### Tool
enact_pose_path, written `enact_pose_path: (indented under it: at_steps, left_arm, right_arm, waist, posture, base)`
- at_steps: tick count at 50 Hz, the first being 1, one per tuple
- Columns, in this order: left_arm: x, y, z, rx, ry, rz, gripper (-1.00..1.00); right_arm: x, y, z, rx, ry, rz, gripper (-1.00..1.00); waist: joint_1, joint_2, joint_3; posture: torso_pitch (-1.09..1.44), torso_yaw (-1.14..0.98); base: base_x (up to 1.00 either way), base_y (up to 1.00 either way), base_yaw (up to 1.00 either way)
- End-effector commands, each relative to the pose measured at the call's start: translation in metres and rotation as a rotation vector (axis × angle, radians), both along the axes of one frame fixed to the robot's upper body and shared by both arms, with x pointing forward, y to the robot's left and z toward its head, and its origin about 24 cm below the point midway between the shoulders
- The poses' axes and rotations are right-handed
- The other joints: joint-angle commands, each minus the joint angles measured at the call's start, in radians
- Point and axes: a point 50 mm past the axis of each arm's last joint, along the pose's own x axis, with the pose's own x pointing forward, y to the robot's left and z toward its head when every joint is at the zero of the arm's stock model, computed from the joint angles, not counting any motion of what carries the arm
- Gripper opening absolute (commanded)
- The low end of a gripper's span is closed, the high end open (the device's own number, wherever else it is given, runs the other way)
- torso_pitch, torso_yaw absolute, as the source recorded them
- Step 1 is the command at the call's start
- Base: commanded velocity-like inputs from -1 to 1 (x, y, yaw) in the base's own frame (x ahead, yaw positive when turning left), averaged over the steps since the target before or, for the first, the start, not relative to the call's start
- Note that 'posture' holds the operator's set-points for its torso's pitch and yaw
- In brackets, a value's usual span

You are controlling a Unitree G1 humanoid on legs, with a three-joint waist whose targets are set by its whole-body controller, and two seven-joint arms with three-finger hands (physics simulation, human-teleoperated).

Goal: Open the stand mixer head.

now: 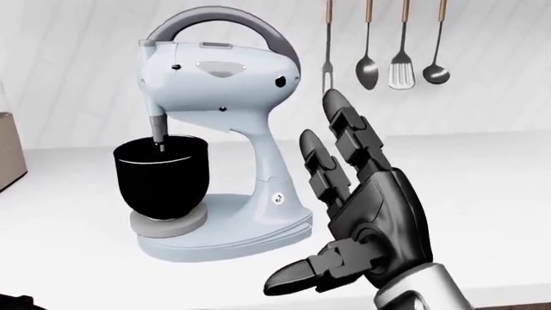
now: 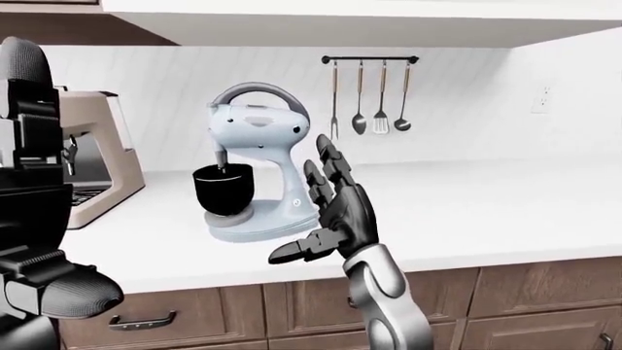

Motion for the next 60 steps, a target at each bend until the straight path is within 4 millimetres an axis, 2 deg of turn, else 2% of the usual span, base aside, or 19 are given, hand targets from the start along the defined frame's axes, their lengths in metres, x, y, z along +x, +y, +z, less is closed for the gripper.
enact_pose_path:
  at_steps: [1, 13, 29, 46, 60]
  left_arm:
    - [-0.001, -0.001, 0.004, 0.001, -0.029, -0.004, 1.00]
    - [-0.002, -0.001, 0.004, 0.002, -0.030, -0.003, 1.00]
    - [-0.002, -0.001, 0.004, 0.002, -0.031, -0.003, 1.00]
    - [-0.001, -0.001, 0.004, 0.000, -0.029, -0.005, 1.00]
    - [-0.001, 0.000, 0.005, -0.002, -0.030, -0.004, 1.00]
  right_arm:
    - [-0.001, 0.003, 0.012, 0.010, -0.078, 0.008, 1.00]
    - [-0.003, 0.004, -0.003, 0.013, -0.020, 0.022, 1.00]
    - [-0.008, 0.006, -0.012, 0.003, -0.004, 0.030, 1.00]
    - [-0.006, 0.013, -0.009, -0.004, 0.001, 0.047, 1.00]
    - [0.000, 0.013, -0.016, -0.010, 0.017, 0.037, 1.00]
  waist:
    - [0.000, 0.002, 0.011]
    - [0.002, 0.002, 0.011]
    - [0.002, 0.002, 0.010]
    - [0.002, 0.003, 0.009]
    - [0.004, 0.004, 0.010]
  posture:
    - [-0.65, 0.00]
    - [-0.65, 0.00]
    - [-0.65, 0.00]
    - [-0.65, 0.00]
    - [-0.65, 0.00]
  base:
    - [0.00, 0.00, 0.00]
    - [0.00, 0.00, 0.00]
    - [0.00, 0.00, 0.00]
    - [0.00, 0.00, 0.00]
    - [0.00, 0.00, 0.00]
